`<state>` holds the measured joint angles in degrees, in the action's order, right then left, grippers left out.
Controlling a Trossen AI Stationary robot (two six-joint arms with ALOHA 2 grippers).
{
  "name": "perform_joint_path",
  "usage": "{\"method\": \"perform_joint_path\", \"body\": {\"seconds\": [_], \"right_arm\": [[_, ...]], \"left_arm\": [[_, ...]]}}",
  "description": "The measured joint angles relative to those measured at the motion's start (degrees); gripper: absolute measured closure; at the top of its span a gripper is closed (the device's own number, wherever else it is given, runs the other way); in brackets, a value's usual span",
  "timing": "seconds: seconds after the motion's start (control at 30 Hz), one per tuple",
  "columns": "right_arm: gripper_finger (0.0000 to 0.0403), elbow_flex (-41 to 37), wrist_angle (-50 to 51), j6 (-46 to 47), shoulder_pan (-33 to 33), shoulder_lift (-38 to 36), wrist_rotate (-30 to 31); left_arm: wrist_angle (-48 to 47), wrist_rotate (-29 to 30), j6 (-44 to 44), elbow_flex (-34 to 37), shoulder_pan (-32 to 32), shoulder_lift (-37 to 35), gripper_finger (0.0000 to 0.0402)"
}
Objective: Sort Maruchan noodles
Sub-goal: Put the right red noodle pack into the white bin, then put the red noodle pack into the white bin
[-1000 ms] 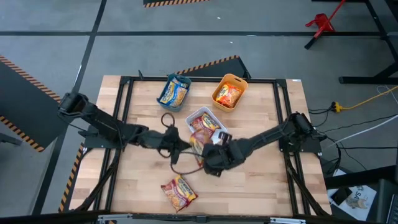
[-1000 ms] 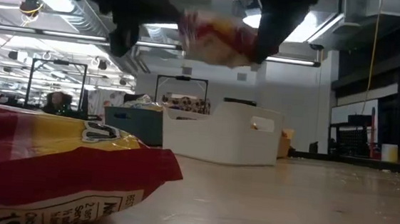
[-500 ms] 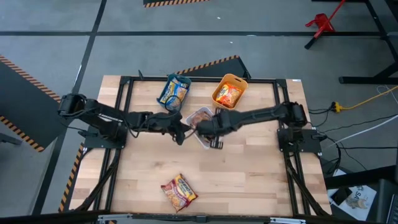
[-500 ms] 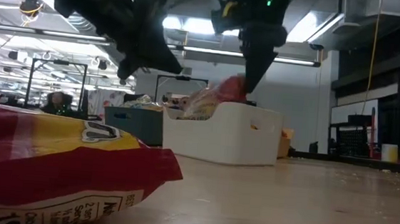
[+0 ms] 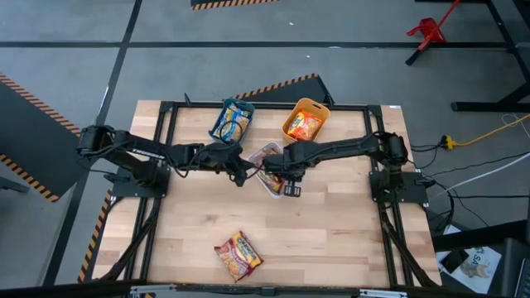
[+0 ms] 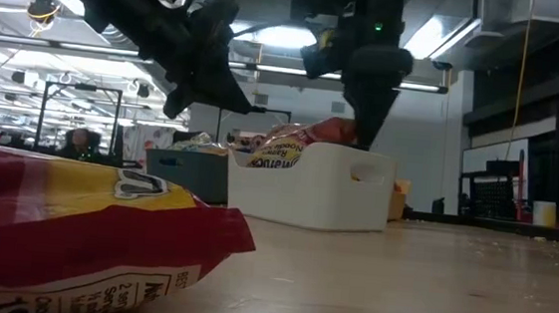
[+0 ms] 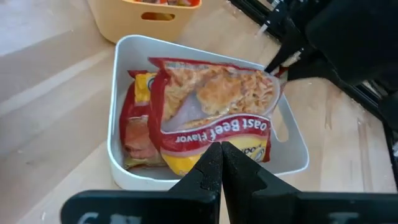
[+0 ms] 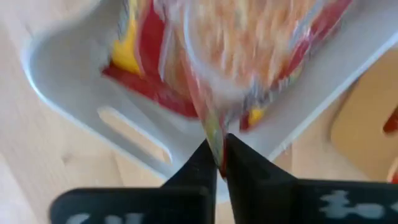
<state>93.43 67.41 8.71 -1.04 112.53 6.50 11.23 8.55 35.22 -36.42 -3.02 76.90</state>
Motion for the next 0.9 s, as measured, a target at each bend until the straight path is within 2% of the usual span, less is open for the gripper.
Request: {"method": "perform_joint_path", "body": {"seconds": [0.17, 0.27, 0.37, 0.43, 0.53, 0.6, 0.73, 0.9], "right_arm": [[0.0325, -0.02, 4.98, 0.11, -0.04, -1.44, 3.64], [0.0271, -0.02, 5.97, 0.24, 0.07, -3.75, 6.11], [0.0225, -0.04, 5.32, 1.67, -0.03, -7.31, 3.73], [0.0205, -0.02, 3.31, 3.95, -0.65, -9.91, 0.35], [0.0190, -0.02, -2.06, 6.93, -2.78, -13.45, -6.38], [0.0188, -0.02, -6.49, 8.39, -5.51, -15.06, -8.38], [0.0187, -0.20, -17.38, 10.44, -12.93, -15.82, -7.58], [0.0187, -2.64, -29.78, 10.33, -20.71, -13.28, -3.96]], "left_arm": [[-0.07, -1.70, -1.59, 0.00, -0.10, 0.01, 0.0401], [-0.23, -6.91, -3.04, 0.00, -0.10, -0.30, 0.0401], [-0.96, -13.07, -3.90, 0.02, 1.03, -2.96, 0.0401], [-2.89, -14.82, -4.33, 0.03, 3.40, -5.78, 0.0401], [-6.24, -15.97, -4.54, 0.03, 8.78, -11.09, 0.0401], [-8.66, -15.32, -4.15, 0.02, 13.76, -14.36, 0.0401], [-11.44, -11.58, -0.76, 0.02, 25.28, -16.65, 0.0401], [-13.16, -7.63, 4.86, 0.02, 38.58, -15.13, 0.0401]]}}
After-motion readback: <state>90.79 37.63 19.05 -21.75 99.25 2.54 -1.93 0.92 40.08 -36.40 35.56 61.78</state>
